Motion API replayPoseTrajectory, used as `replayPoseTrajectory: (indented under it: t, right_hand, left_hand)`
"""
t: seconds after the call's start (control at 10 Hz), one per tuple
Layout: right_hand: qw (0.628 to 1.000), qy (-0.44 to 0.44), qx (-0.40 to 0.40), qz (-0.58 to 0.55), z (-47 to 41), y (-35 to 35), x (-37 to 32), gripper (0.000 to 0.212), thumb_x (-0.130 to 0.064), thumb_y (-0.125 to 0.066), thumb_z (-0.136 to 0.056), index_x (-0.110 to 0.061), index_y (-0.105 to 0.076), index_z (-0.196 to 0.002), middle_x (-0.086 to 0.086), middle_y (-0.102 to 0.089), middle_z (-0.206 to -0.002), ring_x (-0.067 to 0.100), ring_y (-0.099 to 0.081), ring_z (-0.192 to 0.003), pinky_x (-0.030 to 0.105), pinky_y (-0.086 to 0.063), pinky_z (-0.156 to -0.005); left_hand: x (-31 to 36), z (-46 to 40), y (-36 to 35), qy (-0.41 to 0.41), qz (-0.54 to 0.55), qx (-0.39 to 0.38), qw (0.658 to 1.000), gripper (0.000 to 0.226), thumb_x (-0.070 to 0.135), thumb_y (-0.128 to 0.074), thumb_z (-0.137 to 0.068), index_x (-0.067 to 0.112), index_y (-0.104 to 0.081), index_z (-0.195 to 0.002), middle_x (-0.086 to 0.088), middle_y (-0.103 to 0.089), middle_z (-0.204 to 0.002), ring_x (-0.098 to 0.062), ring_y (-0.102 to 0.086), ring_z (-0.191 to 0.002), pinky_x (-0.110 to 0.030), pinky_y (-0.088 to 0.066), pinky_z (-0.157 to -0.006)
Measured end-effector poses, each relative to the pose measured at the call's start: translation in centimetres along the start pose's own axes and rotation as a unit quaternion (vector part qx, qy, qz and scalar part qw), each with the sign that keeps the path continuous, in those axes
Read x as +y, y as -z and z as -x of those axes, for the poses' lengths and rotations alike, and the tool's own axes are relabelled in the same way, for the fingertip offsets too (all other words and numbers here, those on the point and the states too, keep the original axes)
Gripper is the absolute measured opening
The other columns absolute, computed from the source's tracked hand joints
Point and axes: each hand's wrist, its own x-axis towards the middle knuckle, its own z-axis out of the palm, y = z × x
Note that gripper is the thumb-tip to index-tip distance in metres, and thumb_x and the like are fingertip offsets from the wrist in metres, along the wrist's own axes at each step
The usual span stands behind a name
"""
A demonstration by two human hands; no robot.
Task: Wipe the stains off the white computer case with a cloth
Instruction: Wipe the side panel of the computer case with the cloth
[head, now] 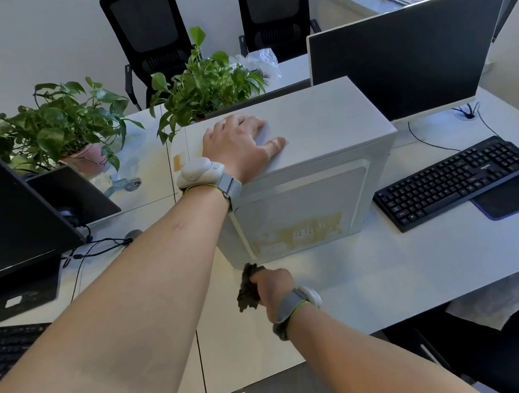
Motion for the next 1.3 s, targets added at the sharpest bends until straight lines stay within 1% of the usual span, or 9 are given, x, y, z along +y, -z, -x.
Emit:
replayPoseTrajectory:
  t: [0.2,0.3,0.5,0.6,0.7,0.8,0.9,1.2,1.3]
  right_hand:
    - [0.996,0.083,-0.005,0.022,1.4,-0.4,-3.7,0.035,-0.016,-0.068,-0.095,-0.005,-0.058,-0.126,0.016,-0.064,-0.131,0.030,-0.066,-0.107,0.035,-0.059,-0.078]
    - [0.957,0.053,-0.087,-0.273,2.9,-0.3,-5.4,0.014,0.008,-0.065,-0.092,0.007,-0.064,-0.107,0.023,-0.068,-0.104,0.035,-0.068,-0.084,0.035,-0.062,-0.059]
    - [0.959,0.022,-0.053,-0.276,2.7,0.6,-2.7,0.022,0.004,-0.056,-0.092,0.009,-0.062,-0.113,0.031,-0.070,-0.095,0.043,-0.073,-0.085,0.042,-0.061,-0.063]
    - [0.997,-0.031,-0.002,-0.072,0.5,1.1,-2.5,0.042,-0.014,-0.061,-0.097,0.001,-0.055,-0.136,0.025,-0.062,-0.132,0.038,-0.063,-0.123,0.039,-0.057,-0.090]
    - [0.982,0.039,0.017,0.183,-1.9,1.2,-2.9,0.050,-0.036,-0.063,-0.099,-0.012,-0.052,-0.142,0.010,-0.062,-0.137,0.029,-0.060,-0.126,0.038,-0.049,-0.106]
    - [0.998,0.059,-0.012,0.003,-1.5,0.9,-4.2,0.040,-0.027,-0.068,-0.095,-0.014,-0.059,-0.132,0.008,-0.066,-0.128,0.030,-0.063,-0.122,0.039,-0.052,-0.103]
    - [0.940,0.052,-0.101,-0.320,0.5,0.7,-5.0,0.027,-0.002,-0.065,-0.092,0.001,-0.065,-0.119,0.018,-0.071,-0.114,0.038,-0.070,-0.107,0.042,-0.061,-0.084]
    - [0.974,-0.002,-0.031,-0.225,-0.9,3.3,-1.0,0.030,-0.008,-0.059,-0.086,-0.008,-0.061,-0.116,0.012,-0.064,-0.097,0.028,-0.064,-0.077,0.030,-0.054,-0.057]
    - [0.999,0.020,-0.025,-0.007,-2.9,3.6,0.2,0.047,-0.013,-0.055,-0.100,-0.017,-0.049,-0.146,0.010,-0.060,-0.130,0.027,-0.063,-0.114,0.030,-0.061,-0.071]
  left_hand:
    - [0.0,0.0,0.1,-0.001,-0.002,0.001,1.000,0.070,0.080,-0.045,-0.086,0.040,-0.052,-0.143,0.006,-0.045,-0.151,-0.022,-0.038,-0.140,-0.042,-0.024,-0.117]
    - [-0.1,0.0,0.0,0.000,-0.003,-0.001,1.000,0.071,0.081,-0.044,-0.085,0.040,-0.052,-0.142,0.006,-0.045,-0.151,-0.022,-0.038,-0.140,-0.042,-0.024,-0.117]
    - [0.0,-0.1,0.1,-0.001,-0.001,-0.002,1.000,0.071,0.081,-0.044,-0.085,0.040,-0.052,-0.142,0.006,-0.045,-0.152,-0.022,-0.037,-0.141,-0.043,-0.024,-0.117]
    - [0.0,-0.1,0.1,0.000,0.002,0.000,1.000,0.071,0.082,-0.044,-0.084,0.040,-0.052,-0.141,0.006,-0.045,-0.151,-0.022,-0.037,-0.141,-0.042,-0.024,-0.117]
    - [-0.1,-0.1,0.2,0.000,-0.003,0.001,1.000,0.071,0.081,-0.044,-0.084,0.040,-0.053,-0.141,0.006,-0.045,-0.151,-0.022,-0.038,-0.140,-0.042,-0.024,-0.117]
    - [0.0,0.1,0.2,0.001,-0.003,-0.001,1.000,0.071,0.081,-0.044,-0.085,0.040,-0.052,-0.142,0.006,-0.045,-0.151,-0.022,-0.037,-0.141,-0.042,-0.023,-0.118]
    - [0.1,0.0,0.2,-0.001,0.001,-0.005,1.000,0.071,0.081,-0.044,-0.085,0.040,-0.052,-0.142,0.006,-0.044,-0.151,-0.022,-0.036,-0.141,-0.042,-0.022,-0.118]
    - [0.2,0.1,0.2,-0.001,0.003,-0.004,1.000,0.071,0.081,-0.043,-0.085,0.040,-0.052,-0.142,0.005,-0.045,-0.150,-0.022,-0.037,-0.141,-0.042,-0.023,-0.118]
    - [0.0,0.0,0.3,-0.002,0.005,-0.001,1.000,0.070,0.081,-0.044,-0.085,0.041,-0.051,-0.142,0.006,-0.045,-0.150,-0.022,-0.037,-0.140,-0.042,-0.023,-0.118]
